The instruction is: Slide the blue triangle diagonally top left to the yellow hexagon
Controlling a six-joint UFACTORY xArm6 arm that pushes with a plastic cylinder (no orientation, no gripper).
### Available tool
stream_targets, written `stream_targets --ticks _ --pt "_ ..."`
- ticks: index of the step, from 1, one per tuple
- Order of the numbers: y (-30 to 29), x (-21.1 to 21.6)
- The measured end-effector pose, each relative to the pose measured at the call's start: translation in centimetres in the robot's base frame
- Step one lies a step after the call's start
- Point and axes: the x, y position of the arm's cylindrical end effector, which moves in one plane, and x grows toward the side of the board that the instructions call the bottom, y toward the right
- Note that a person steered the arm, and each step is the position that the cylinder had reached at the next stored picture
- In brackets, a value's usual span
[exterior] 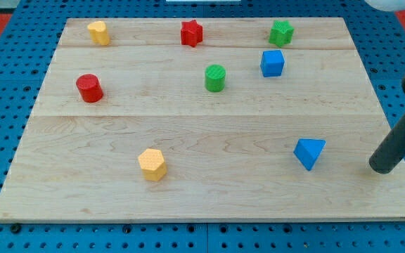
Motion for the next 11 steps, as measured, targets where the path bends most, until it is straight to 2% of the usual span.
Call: stream_targets --ticks 3,4,5,8,9,10,11 --pt "0.0 1.7" --pt "-3.5 -0.3" --pt "-10.6 -3.8" --pt "-34.6 -5.1" --pt "-38.0 -7.6" --pt "-42.1 -4.8" --pt "-39.5 -5.8"
